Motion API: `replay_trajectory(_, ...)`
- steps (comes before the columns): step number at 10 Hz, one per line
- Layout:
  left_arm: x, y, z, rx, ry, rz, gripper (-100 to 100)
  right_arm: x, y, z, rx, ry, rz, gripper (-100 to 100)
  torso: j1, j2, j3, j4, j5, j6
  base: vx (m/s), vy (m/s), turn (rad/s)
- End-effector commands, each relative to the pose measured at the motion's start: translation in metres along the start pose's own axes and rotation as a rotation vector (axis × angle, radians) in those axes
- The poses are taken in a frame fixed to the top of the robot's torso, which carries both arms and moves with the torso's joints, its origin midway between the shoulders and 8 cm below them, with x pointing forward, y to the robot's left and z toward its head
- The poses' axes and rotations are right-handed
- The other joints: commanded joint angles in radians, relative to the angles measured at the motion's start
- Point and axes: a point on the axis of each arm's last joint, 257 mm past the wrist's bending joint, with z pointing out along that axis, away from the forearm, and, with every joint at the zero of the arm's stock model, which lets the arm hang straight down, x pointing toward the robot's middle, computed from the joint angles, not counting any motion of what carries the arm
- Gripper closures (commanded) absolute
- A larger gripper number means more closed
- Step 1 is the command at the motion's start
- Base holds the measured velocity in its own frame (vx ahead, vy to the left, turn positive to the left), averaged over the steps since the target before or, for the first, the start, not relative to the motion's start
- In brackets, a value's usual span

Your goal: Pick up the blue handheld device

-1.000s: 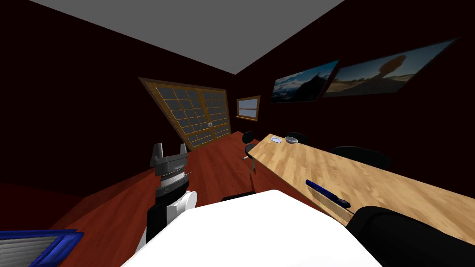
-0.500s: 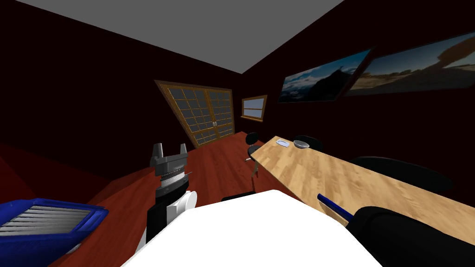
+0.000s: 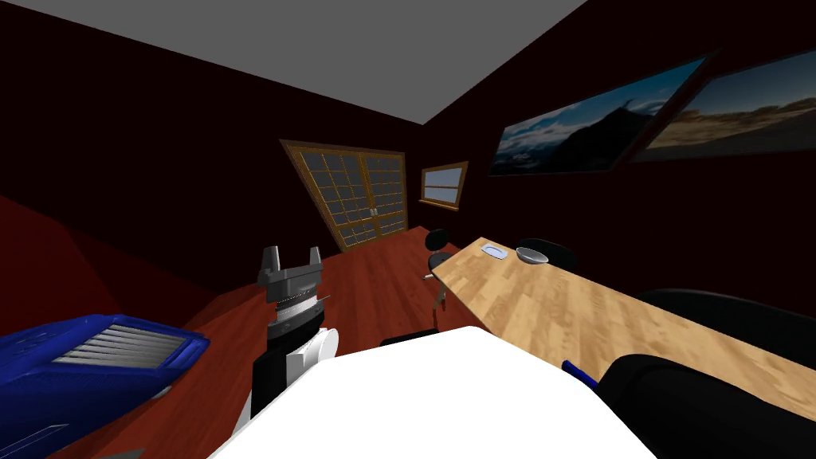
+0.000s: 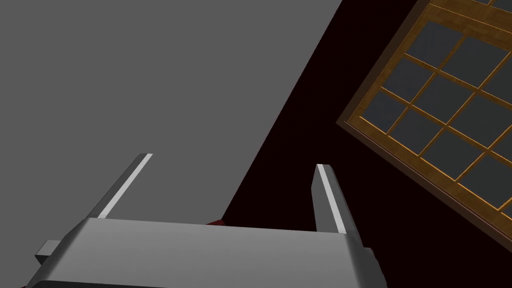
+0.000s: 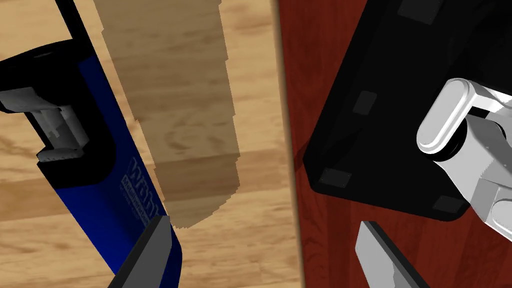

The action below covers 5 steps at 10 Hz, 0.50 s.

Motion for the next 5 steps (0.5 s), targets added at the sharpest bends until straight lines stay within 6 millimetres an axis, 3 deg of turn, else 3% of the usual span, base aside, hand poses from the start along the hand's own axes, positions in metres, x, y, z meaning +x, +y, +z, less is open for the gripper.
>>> replay_trajectory(1, 0.000, 0.000, 0.000, 0.000, 0.000, 0.000, 0, 0.010, -0.010, -0.002, 0.011, 0.043, -0.045, -100, 0.000, 0.000, 0.000, 0.000, 0.000, 0.000, 0.064, -0.116, 0.194)
replay_trajectory(5, 0.000, 0.000, 0.000, 0.000, 0.000, 0.000, 0, 0.024, 0.002, 0.011, -0.018, 0.091, -0.111, -100, -0.004, -0.001, 0.000, 0.000, -0.001, 0.000, 0.041, -0.139, 0.110)
